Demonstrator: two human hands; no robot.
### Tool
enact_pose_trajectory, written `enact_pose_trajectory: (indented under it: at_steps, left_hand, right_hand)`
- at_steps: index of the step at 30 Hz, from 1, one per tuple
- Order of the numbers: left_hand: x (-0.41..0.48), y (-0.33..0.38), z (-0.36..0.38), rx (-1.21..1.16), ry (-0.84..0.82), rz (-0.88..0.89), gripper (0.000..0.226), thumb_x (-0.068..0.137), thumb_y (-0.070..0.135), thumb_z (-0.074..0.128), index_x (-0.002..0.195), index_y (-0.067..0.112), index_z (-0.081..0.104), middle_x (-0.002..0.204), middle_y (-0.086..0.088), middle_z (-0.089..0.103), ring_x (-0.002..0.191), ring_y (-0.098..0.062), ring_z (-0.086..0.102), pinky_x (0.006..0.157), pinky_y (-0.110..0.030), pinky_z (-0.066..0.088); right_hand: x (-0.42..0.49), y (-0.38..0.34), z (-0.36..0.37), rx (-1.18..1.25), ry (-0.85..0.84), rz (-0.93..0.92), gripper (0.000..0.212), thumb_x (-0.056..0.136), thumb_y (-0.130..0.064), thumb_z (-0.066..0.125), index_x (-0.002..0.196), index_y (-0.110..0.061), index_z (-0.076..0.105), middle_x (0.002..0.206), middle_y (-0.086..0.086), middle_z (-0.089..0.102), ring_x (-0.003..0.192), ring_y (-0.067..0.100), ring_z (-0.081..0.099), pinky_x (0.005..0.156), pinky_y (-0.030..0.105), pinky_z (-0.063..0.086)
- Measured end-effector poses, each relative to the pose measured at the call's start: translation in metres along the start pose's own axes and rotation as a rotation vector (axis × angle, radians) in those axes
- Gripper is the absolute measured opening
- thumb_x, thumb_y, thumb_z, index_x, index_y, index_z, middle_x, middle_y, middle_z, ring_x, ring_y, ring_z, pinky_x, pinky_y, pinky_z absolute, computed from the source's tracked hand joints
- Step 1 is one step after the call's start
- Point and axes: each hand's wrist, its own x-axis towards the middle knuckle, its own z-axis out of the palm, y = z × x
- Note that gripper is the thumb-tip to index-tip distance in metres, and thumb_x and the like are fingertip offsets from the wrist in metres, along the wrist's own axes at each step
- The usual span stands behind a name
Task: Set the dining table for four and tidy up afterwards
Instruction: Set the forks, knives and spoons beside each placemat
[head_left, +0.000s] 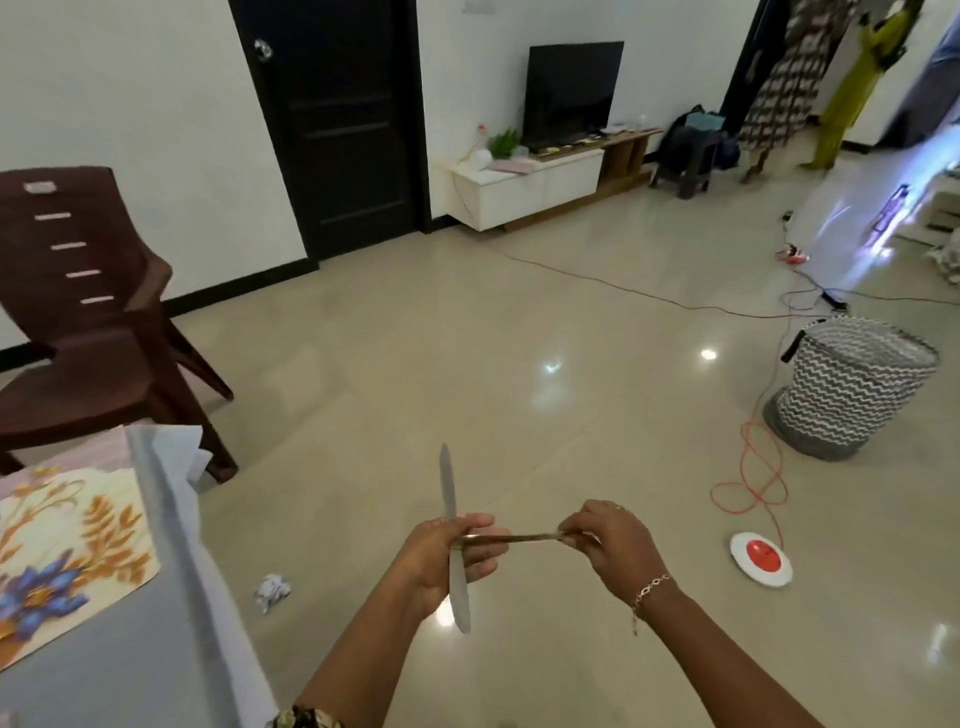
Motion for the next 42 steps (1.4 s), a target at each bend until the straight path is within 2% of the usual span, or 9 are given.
enact_pose_trajectory:
  at_steps: [2, 6, 9, 13, 19, 27, 31, 35, 42]
  left_hand:
    - [0.031, 0.016, 0.008, -0.061, 0.042, 0.022, 0.029, 0.100, 0.012, 0.035, 0.098, -0.003, 0.060, 0.080, -0.014, 0.073, 0.067, -0.022, 0.072, 0.054, -0.028, 0.057]
    - [0.085, 0.049, 0.017, -0.168, 0.093, 0.080, 0.033, 0.101, 0.016, 0.032, 0.096, 0.001, 0.060, 0.077, -0.012, 0.073, 0.066, -0.020, 0.071, 0.059, -0.028, 0.052]
    - [0.137, 0.086, 0.016, -0.245, 0.148, 0.128, 0.033, 0.101, 0.014, 0.033, 0.093, -0.001, 0.062, 0.076, -0.014, 0.072, 0.066, -0.024, 0.070, 0.059, -0.030, 0.052]
    - [0.199, 0.153, 0.000, -0.346, 0.253, 0.171, 0.032, 0.100, 0.011, 0.037, 0.089, -0.003, 0.064, 0.068, -0.014, 0.069, 0.063, -0.026, 0.069, 0.052, -0.028, 0.057]
    - [0.251, 0.231, -0.027, -0.360, 0.360, 0.238, 0.036, 0.103, 0.015, 0.029, 0.093, 0.000, 0.060, 0.076, -0.013, 0.072, 0.066, -0.022, 0.070, 0.057, -0.029, 0.055]
    - [0.310, 0.304, -0.094, -0.515, 0.535, 0.341, 0.032, 0.102, 0.015, 0.033, 0.099, -0.001, 0.061, 0.084, -0.014, 0.073, 0.074, -0.022, 0.071, 0.064, -0.031, 0.054]
    - [0.329, 0.348, -0.133, -0.643, 0.668, 0.393, 0.030, 0.102, 0.015, 0.035, 0.101, -0.001, 0.060, 0.083, -0.013, 0.074, 0.074, -0.022, 0.072, 0.061, -0.030, 0.054]
    - [0.330, 0.386, -0.168, -0.716, 0.806, 0.455, 0.030, 0.102, 0.015, 0.034, 0.102, -0.001, 0.059, 0.084, -0.013, 0.073, 0.081, -0.025, 0.070, 0.065, -0.032, 0.051]
    - [0.307, 0.404, -0.248, -0.912, 1.025, 0.595, 0.033, 0.102, 0.017, 0.031, 0.098, 0.000, 0.060, 0.085, -0.012, 0.073, 0.077, -0.022, 0.071, 0.068, -0.032, 0.052]
  right_hand:
    - [0.024, 0.014, -0.002, 0.139, -0.170, 0.152, 0.010, 0.085, -0.016, 0.064, 0.085, -0.020, 0.073, 0.072, -0.008, 0.055, 0.078, 0.014, 0.053, 0.067, 0.023, 0.035]
    - [0.076, 0.036, 0.007, 0.331, -0.320, 0.262, 0.033, 0.084, -0.011, 0.062, 0.064, -0.037, 0.057, 0.061, -0.011, 0.058, 0.060, 0.001, 0.048, 0.057, 0.011, 0.034]
    - [0.142, 0.054, 0.018, 0.433, -0.354, 0.318, 0.034, 0.084, -0.004, 0.059, 0.064, -0.031, 0.062, 0.056, -0.010, 0.058, 0.054, -0.001, 0.047, 0.054, 0.009, 0.035]
    - [0.240, 0.068, 0.030, 0.544, -0.369, 0.370, 0.024, 0.083, -0.005, 0.062, 0.067, -0.022, 0.065, 0.059, -0.008, 0.059, 0.061, 0.008, 0.051, 0.059, 0.019, 0.039]
    - [0.374, 0.062, 0.053, 0.531, -0.395, 0.257, 0.019, 0.080, -0.008, 0.068, 0.068, -0.022, 0.062, 0.064, -0.006, 0.057, 0.063, 0.010, 0.050, 0.061, 0.021, 0.039]
    - [0.544, 0.010, 0.122, 0.506, -0.610, 0.015, 0.026, 0.083, -0.005, 0.062, 0.066, -0.024, 0.058, 0.061, -0.006, 0.059, 0.060, 0.010, 0.051, 0.061, 0.024, 0.041]
    - [0.632, -0.029, 0.151, 0.493, -0.744, -0.113, 0.026, 0.086, -0.004, 0.056, 0.067, -0.021, 0.058, 0.061, -0.006, 0.061, 0.053, 0.007, 0.052, 0.055, 0.017, 0.042]
    - [0.701, -0.080, 0.178, 0.499, -0.900, -0.218, 0.022, 0.088, -0.004, 0.052, 0.070, -0.016, 0.057, 0.063, -0.001, 0.061, 0.047, 0.012, 0.056, 0.048, 0.020, 0.043]
    - [0.750, -0.194, 0.246, 0.504, -1.206, -0.379, 0.020, 0.092, 0.001, 0.046, 0.076, -0.011, 0.052, 0.059, 0.005, 0.060, 0.047, 0.015, 0.054, 0.043, 0.018, 0.039]
